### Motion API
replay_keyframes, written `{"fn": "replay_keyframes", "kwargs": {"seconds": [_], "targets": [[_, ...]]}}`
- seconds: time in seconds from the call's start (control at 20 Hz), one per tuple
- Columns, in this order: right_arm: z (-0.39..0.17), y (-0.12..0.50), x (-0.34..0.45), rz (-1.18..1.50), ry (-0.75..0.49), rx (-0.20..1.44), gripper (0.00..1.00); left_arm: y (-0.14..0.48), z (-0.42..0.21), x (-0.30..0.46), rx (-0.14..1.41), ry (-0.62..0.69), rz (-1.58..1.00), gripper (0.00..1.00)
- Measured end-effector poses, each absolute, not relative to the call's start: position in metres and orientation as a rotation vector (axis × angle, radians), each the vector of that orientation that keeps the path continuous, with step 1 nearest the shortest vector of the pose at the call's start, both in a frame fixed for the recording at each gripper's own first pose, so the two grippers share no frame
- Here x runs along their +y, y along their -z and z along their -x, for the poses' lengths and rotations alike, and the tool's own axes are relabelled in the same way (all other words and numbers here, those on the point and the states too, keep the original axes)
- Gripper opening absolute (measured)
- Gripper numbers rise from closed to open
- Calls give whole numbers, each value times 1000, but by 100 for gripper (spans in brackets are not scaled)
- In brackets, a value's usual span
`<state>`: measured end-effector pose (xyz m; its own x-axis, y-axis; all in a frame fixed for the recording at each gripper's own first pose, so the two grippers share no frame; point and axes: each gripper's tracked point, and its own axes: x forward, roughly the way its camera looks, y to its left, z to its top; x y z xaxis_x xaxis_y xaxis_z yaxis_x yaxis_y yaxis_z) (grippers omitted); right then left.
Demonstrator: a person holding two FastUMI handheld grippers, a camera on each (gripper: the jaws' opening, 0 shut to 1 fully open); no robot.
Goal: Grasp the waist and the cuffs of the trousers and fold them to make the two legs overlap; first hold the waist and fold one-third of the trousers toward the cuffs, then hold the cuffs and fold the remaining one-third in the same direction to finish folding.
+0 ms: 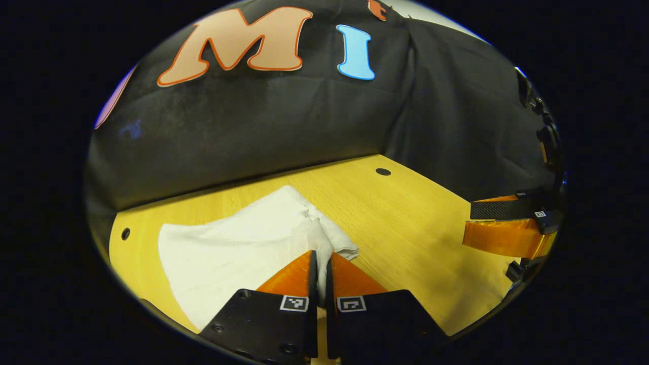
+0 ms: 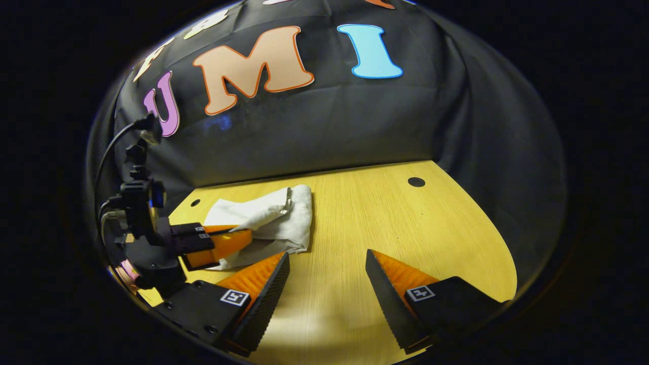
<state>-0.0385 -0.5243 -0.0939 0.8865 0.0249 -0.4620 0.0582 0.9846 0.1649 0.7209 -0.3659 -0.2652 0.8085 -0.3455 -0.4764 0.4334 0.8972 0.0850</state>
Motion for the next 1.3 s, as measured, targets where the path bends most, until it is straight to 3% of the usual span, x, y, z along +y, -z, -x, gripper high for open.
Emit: {"fn": "replay_keyframes", "kwargs": {"seconds": [0.1, 0.2, 0.25, 0.3, 0.4, 0.45, 0.7, 0.75, 0.95, 1.3], "targets": [[44, 93, -518, -175, 0, 482, 92, 272, -719, -365, 486, 411, -149, 8], [48, 90, -512, -173, -18, 483, 96, 276, -715, -371, 508, 419, -103, 17], [49, 88, -509, -173, -28, 483, 92, 277, -712, -370, 515, 419, -83, 37], [50, 88, -505, -174, -37, 479, 96, 274, -711, -364, 511, 392, -79, 58], [53, 81, -498, -182, -53, 464, 92, 261, -705, -352, 489, 348, -69, 99], [54, 76, -495, -186, -60, 453, 96, 249, -698, -345, 468, 329, -54, 96], [62, 58, -477, -190, -107, 403, 97, 204, -667, -293, 391, 225, -39, 98], [63, 54, -472, -194, -118, 392, 92, 195, -661, -282, 375, 205, -33, 95], [75, 45, -459, -197, -120, 365, 96, 164, -631, -239, 339, 129, -43, 95], [92, 36, -450, -188, -93, 335, 97, 149, -585, -200, 324, 52, -24, 96]]}}
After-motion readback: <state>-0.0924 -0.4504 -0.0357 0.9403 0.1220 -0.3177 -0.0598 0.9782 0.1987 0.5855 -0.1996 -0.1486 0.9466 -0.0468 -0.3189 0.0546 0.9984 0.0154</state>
